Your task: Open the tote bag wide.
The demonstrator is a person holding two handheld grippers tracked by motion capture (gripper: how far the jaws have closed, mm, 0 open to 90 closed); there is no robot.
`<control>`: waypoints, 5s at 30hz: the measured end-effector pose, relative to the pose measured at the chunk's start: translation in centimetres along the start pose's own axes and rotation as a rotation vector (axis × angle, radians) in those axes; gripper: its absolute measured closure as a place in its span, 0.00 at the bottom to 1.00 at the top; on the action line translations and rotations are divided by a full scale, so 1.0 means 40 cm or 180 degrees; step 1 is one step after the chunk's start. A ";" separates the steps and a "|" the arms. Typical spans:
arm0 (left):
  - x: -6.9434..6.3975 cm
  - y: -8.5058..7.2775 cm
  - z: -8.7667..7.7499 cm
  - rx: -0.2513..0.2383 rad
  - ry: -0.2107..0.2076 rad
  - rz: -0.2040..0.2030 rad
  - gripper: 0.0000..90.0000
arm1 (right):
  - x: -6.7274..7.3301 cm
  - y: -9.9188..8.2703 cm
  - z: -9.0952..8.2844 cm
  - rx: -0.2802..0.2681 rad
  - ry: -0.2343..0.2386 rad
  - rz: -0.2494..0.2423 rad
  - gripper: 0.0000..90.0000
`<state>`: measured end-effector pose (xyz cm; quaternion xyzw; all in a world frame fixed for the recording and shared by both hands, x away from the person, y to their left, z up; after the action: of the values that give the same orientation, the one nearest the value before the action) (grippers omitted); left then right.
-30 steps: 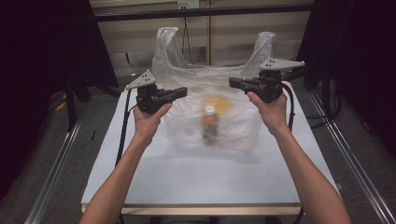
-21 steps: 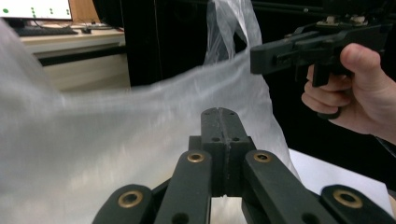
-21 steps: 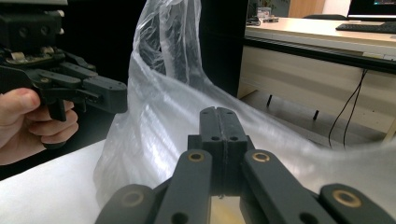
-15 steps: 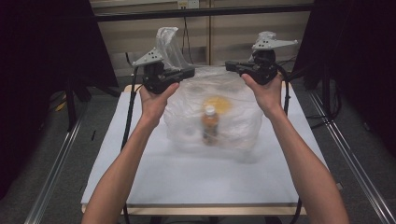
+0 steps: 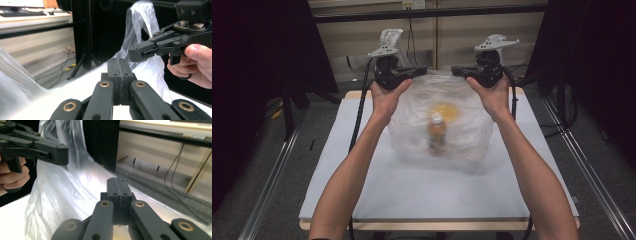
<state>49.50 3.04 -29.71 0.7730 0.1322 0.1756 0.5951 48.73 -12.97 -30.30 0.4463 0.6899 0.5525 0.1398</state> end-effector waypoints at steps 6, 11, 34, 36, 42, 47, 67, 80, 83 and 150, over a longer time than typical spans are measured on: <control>-0.025 -0.046 0.004 0.0139 -0.0073 0.0030 1.00 | 0.014 -0.066 0.020 0.0181 0.0088 -0.0021 1.00; -0.048 -0.071 -0.001 0.0200 -0.0123 0.0055 1.00 | 0.029 -0.112 0.021 0.0229 0.0179 -0.0028 1.00; -0.106 -0.239 -0.028 0.0438 -0.0255 -0.0094 1.00 | 0.063 -0.278 0.014 0.0446 0.0366 0.0021 1.00; -0.115 -0.254 -0.029 0.0430 -0.0270 -0.0126 1.00 | 0.062 -0.292 0.014 0.0458 0.0373 0.0035 1.00; -0.131 -0.300 -0.026 0.0513 -0.0311 -0.0149 1.00 | 0.055 -0.324 0.018 0.0465 0.0398 0.0065 1.00; -0.135 -0.328 -0.026 0.0550 -0.0332 -0.0201 1.00 | 0.051 -0.353 0.019 0.0480 0.0408 0.0109 1.00; -0.162 -0.456 -0.015 0.0915 -0.0416 -0.0263 1.00 | -0.003 -0.466 0.021 0.0707 0.0253 0.0162 1.00; -0.187 -0.551 -0.010 0.1280 -0.0496 -0.0215 1.00 | -0.035 -0.548 0.032 0.0974 0.0134 0.0175 1.00; -0.188 -0.569 -0.011 0.1342 -0.0495 -0.0220 1.00 | -0.043 -0.577 0.038 0.1079 0.0119 0.0192 1.00; -0.159 -0.525 0.054 0.1451 -0.0369 -0.0215 1.00 | -0.104 -0.451 0.061 0.0823 0.0064 0.0358 1.00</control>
<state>44.78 3.94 -51.23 0.8913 0.1599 0.0765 0.4173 44.40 -14.45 -48.41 0.4929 0.7307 0.4704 0.0429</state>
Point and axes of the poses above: each handheld gripper's, and its own axes: z roughly forward along the jaws, y roughly out of its top, x roughly to its left, the point moved 8 cm from there along z, roughly forward along the jaws, and after that the axes turned 14 degrees about z, right-handed, at the moved point
